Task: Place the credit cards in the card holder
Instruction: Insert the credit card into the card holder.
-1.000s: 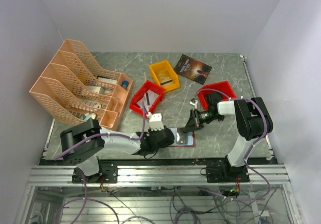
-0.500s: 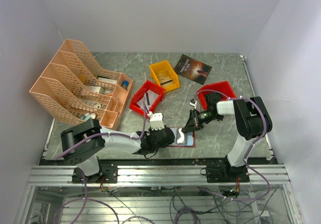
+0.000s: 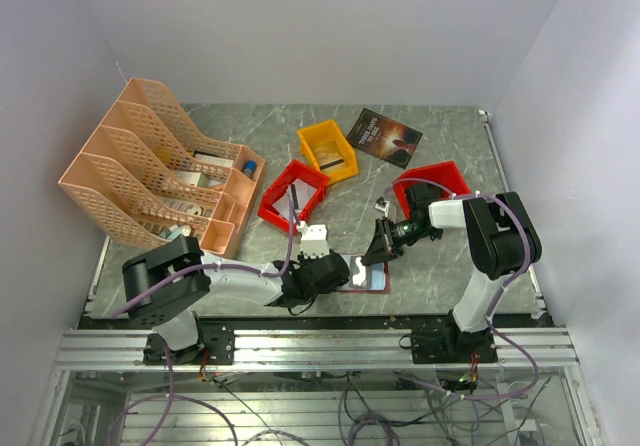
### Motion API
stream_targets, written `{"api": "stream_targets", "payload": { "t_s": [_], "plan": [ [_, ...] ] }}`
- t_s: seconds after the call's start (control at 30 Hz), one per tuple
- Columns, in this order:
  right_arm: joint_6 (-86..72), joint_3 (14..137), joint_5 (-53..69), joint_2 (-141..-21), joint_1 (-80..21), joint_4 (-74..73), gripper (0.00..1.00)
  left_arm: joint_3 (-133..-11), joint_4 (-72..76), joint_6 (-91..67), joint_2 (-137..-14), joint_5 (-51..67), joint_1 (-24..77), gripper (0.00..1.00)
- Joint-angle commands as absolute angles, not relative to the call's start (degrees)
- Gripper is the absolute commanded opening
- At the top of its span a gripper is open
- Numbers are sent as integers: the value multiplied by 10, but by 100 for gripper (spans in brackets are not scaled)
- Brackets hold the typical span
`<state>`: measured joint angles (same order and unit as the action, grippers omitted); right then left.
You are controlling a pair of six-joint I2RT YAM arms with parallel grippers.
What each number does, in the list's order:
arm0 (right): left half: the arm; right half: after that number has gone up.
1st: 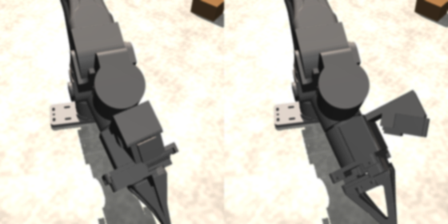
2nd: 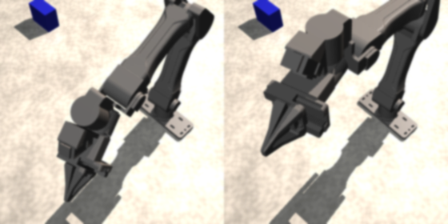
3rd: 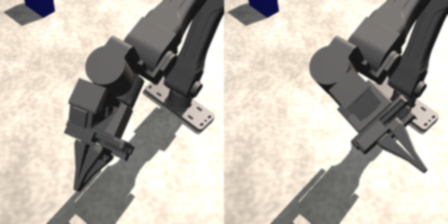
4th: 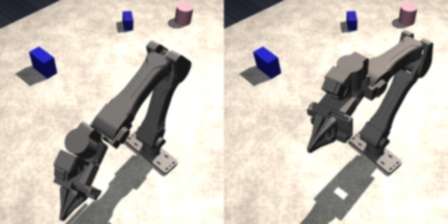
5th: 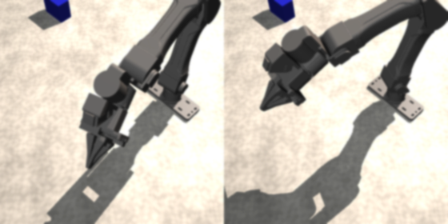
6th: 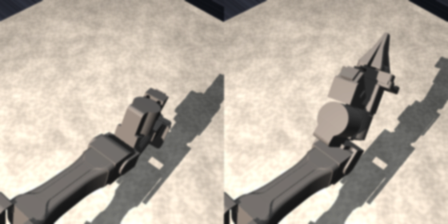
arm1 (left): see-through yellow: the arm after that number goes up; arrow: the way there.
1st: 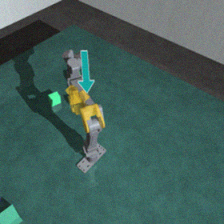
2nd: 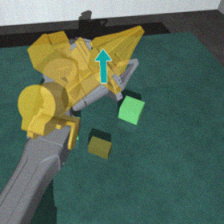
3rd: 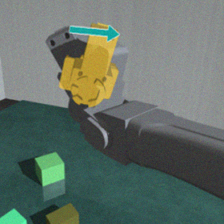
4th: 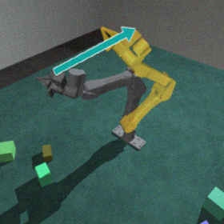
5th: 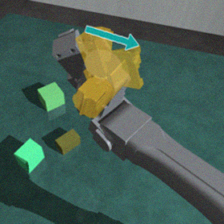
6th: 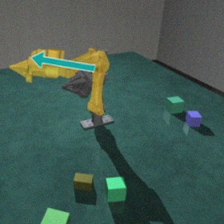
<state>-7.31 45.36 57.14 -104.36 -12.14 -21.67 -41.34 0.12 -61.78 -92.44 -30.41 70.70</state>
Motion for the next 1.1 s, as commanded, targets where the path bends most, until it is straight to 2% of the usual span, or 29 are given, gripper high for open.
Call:
{"api": "stream_targets", "payload": {
  "t_s": [0.0, 0.63, 1.07],
  "plan": [
    [-77, 459, 535, -1055, -127, -214, 0, -423, 1, -609, -937, -299, 702, 43],
    [-89, 462, 541, -1073, -129, -201, 0, -428, 8, -591, -932, -293, 702, 43],
    [-75, 481, 558, -1092, -131, -208, 1, -444, -79, -577, -826, -323, 717, 44]
  ]
}}
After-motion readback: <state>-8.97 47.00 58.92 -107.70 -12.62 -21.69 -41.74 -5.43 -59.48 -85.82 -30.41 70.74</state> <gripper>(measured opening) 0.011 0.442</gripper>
